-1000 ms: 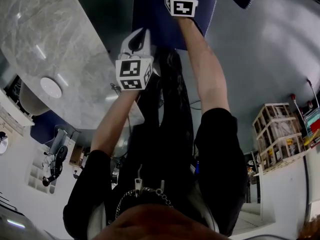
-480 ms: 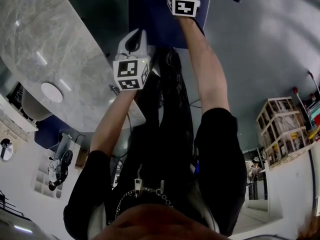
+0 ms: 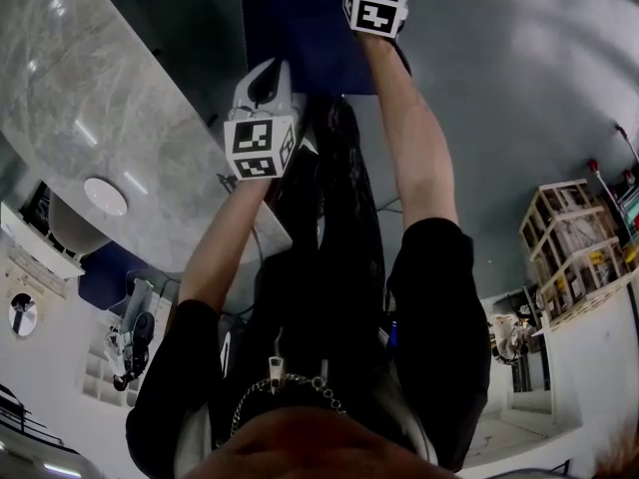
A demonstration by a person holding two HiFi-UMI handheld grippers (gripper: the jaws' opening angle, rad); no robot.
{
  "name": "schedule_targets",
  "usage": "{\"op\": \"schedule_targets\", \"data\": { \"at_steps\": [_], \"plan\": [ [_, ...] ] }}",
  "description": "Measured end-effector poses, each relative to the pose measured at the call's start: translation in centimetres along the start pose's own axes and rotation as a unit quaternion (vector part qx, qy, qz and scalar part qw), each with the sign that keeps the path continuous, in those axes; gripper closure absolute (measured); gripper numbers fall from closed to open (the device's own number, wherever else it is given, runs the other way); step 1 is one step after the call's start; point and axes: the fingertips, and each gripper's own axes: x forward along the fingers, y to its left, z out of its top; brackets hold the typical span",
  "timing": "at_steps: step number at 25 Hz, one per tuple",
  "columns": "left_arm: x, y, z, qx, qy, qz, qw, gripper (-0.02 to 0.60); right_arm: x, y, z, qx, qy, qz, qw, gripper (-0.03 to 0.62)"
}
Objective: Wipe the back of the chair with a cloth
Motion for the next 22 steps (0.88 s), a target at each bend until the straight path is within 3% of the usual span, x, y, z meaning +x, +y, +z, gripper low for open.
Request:
{"op": "schedule_targets", "data": {
  "at_steps": [13, 22],
  "plan": [
    [0.6, -1.1, -0.2, 0.007, 0.001, -0.016, 0.9998, 0.571, -2.3, -6.0, -1.5, 0.055, 0.009, -0.073, 0.996, 0.442],
    [0.6, -1.2, -0.6, -0.001, -0.004, -0.013, 0.9999, 0.571, -4.6, -8.8, -3.8, 0.116, 0.01, -0.139, 0.983, 0.445]
  ]
}}
